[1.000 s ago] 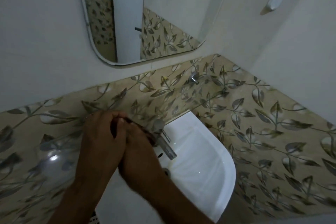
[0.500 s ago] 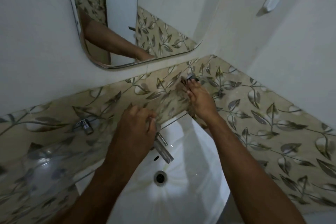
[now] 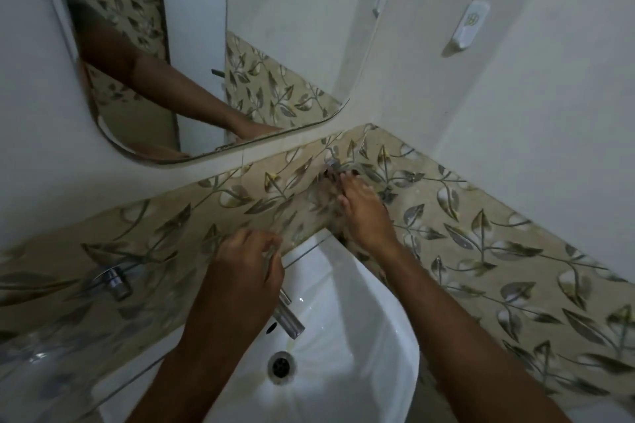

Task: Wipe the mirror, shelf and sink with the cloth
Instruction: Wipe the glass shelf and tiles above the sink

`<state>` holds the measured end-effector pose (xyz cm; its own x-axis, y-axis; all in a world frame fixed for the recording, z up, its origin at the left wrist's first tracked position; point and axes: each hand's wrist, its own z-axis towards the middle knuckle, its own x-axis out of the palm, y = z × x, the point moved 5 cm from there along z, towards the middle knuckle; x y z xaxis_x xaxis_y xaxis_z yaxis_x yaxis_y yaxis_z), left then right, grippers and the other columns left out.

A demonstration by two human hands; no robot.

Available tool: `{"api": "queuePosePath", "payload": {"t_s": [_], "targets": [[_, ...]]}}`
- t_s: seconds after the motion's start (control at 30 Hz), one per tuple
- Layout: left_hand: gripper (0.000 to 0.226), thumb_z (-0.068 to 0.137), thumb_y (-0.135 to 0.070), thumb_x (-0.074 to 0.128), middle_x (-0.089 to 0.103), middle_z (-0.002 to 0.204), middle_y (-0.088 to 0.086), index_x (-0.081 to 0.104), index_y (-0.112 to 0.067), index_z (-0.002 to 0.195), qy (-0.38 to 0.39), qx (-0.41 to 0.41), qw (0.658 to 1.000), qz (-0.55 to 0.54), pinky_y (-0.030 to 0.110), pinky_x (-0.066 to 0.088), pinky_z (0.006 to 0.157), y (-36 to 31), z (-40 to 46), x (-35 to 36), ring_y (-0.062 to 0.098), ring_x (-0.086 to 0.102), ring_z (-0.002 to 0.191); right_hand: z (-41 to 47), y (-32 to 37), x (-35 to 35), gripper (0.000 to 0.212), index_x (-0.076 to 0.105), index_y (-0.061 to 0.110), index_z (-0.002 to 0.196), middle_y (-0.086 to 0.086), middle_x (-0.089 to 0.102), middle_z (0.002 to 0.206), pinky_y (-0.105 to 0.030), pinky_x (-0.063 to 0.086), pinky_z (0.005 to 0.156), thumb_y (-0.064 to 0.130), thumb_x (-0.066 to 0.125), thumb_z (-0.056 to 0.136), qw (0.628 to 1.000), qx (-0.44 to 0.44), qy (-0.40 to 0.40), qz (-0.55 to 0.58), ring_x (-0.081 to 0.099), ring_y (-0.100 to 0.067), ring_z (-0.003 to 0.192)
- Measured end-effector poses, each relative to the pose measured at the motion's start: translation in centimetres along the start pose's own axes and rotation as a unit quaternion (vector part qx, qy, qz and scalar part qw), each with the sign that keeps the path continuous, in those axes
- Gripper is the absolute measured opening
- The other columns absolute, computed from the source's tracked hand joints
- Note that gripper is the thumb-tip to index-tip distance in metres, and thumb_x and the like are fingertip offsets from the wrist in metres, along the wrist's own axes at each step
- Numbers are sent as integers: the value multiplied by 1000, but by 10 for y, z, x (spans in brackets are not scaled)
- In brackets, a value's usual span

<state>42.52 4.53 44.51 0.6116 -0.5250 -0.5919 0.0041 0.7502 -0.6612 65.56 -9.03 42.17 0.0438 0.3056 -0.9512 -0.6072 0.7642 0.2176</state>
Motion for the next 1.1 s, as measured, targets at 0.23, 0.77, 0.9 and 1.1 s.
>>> {"api": "queuePosePath", "payload": {"t_s": [0.23, 0.77, 0.9, 1.1], "targets": [[18, 86, -8, 68, 57, 94, -5, 69, -16, 102, 21, -35, 999, 17, 24, 44, 74, 15, -3, -5, 11, 52, 84, 61, -25, -5, 51, 35, 3, 149, -17, 43, 151, -43, 17, 122, 28, 30, 105, 992, 96, -3, -85, 36, -29, 141], [26, 96, -25, 42, 58, 102, -6, 65, -20, 108, -105, -120, 987, -12, 31, 42, 85, 31, -33, -71, 14, 53, 96, -120, 219, 21, 48, 52, 12, 141, -8, 52, 146, -41, 26, 121, 22, 55, 94, 977, -179, -63, 100, 40, -26, 142], [19, 99, -17, 48, 60, 100, 0, 67, -15, 105, -113, -125, 986, 9, 31, 41, 83, 38, -43, -89, 20, 56, 93, -144, 243, 16, 48, 48, 8, 144, -11, 50, 148, -40, 22, 123, 21, 51, 97, 941, -304, -5, 145, 34, -27, 146], [19, 97, -16, 49, 50, 91, -19, 67, -20, 100, -108, -96, 988, 58, 25, 39, 78, 52, -62, -113, 7, 49, 89, -75, 157, 8, 57, 35, 20, 153, -3, 34, 160, -47, 23, 121, 42, 29, 101, 984, -172, 42, 24, 24, -20, 150]]}}
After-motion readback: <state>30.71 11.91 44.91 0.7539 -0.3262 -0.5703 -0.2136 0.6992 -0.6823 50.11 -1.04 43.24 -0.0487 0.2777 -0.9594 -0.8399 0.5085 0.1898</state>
